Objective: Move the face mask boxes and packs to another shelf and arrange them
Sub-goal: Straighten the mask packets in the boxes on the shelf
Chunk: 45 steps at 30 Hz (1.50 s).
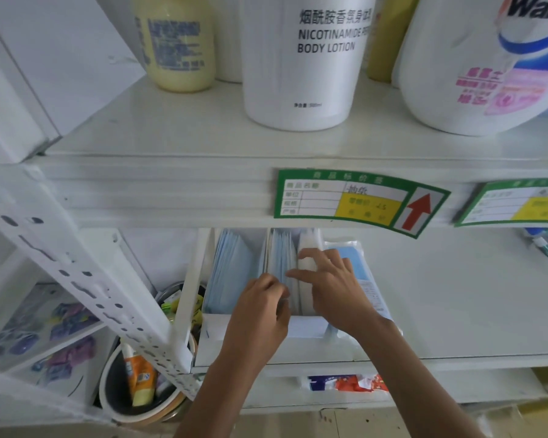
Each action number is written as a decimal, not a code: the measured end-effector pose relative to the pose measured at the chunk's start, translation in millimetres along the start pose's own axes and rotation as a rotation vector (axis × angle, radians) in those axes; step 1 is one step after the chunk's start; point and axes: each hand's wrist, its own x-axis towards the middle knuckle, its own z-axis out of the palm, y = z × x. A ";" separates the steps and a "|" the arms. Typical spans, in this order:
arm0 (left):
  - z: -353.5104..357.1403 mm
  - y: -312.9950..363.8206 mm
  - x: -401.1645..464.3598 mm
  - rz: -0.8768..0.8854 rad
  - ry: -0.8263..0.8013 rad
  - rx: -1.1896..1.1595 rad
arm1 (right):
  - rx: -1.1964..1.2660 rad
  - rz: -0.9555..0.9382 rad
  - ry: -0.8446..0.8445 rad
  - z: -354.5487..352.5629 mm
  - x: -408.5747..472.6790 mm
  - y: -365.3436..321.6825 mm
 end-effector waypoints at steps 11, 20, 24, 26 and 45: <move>6.1 2.0 -3.7 -0.090 0.040 -0.058 | 0.102 0.208 0.058 11.1 -2.8 5.6; 4.4 4.0 -3.2 -0.129 0.071 -0.109 | 0.207 0.118 -0.010 14.8 -1.5 6.4; 1.1 5.5 2.4 -0.133 0.043 -0.147 | 0.159 0.096 -0.094 12.4 2.5 6.7; -1.1 5.7 3.1 -0.100 -0.032 -0.166 | 0.197 0.164 -0.056 14.8 3.1 5.3; -4.4 -2.9 -2.2 -0.096 0.077 -0.212 | 0.326 0.361 -0.111 24.9 17.2 5.7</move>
